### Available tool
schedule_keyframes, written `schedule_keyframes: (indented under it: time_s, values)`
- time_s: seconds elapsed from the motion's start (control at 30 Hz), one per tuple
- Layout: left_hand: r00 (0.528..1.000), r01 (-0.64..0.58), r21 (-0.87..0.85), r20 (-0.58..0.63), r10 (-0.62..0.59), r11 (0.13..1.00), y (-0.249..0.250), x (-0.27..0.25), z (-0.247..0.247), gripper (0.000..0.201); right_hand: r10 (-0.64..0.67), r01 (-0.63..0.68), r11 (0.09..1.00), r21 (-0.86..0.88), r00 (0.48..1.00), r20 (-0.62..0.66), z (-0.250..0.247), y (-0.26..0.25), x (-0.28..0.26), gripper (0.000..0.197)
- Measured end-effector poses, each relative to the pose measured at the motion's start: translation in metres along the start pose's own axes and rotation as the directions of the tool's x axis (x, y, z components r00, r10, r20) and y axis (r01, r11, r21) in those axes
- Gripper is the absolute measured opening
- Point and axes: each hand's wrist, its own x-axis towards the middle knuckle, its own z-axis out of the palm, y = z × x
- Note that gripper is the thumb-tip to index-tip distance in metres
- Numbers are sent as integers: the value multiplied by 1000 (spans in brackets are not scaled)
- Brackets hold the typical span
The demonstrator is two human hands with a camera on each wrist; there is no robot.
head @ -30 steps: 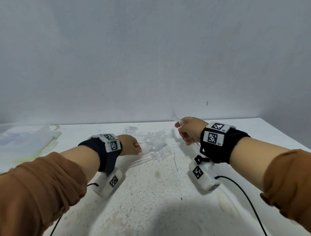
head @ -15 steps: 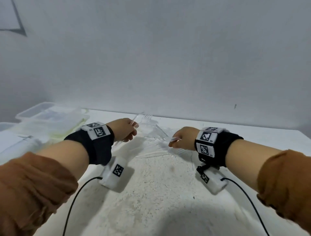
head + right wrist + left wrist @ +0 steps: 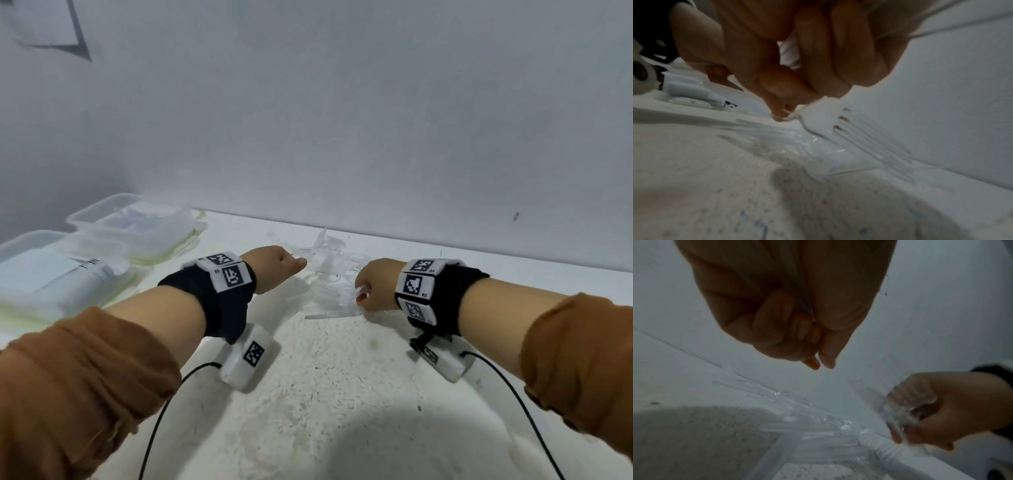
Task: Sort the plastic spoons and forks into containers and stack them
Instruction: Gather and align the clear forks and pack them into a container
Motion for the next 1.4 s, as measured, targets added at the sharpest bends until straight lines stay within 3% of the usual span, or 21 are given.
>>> schedule_keyframes:
  time_s: [0.1, 0.2, 0.33, 0.43, 0.53, 0.63, 0.77, 0.9, 1.13, 1.23, 1.33, 1.4]
  values:
    - [998, -58, 33, 0, 58, 998, 7, 13, 6, 17, 36, -35, 991, 126, 999, -3, -10, 11, -17, 13]
    - [994, -104, 70, 24, 103, 992, 16, 25, 13, 11, 131, -119, 958, 260, 991, -29, -18, 21, -33, 17]
    - [984, -168, 178, 97, 152, 970, 31, 36, 22, 17, 309, -211, 812, 544, 946, -94, -24, 36, -46, 11]
    - [976, -200, 258, 135, 170, 945, 37, 43, 29, 39, 379, -222, 733, 643, 918, -115, -22, 43, -56, 15]
    - [968, -216, 348, 201, 153, 912, 40, 49, 34, 23, 408, -202, 709, 676, 899, -159, -12, 47, -58, 10]
    - [961, -233, 407, 237, 145, 883, 41, 52, 37, 19, 437, -156, 647, 747, 878, -196, -5, 43, -57, 7]
    - [966, -212, 357, 220, 138, 910, 40, 55, 39, 20, 420, -197, 743, 640, 881, -217, -7, 37, -56, 9]
    - [973, -183, 359, 201, 116, 915, 39, 51, 36, 30, 387, -281, 837, 470, 911, -144, -17, 31, -54, 37]
    - [944, -277, 378, 277, 178, 884, 33, 37, 14, 24, 398, -311, 845, 435, 909, -123, -9, 26, -45, 35]
    - [951, -275, 255, 215, 222, 927, 25, 31, -1, 17, 361, -287, 862, 418, 927, -107, -3, 18, -37, 35]
    - [969, -231, 102, 109, 220, 968, 15, 29, -8, 26, 287, -248, 906, 342, 955, -69, 0, 10, -29, 19]
    - [973, -206, -3, 106, 206, 978, 9, 28, -10, 27, 250, -231, 931, 284, 968, -31, 2, 4, -23, 32]
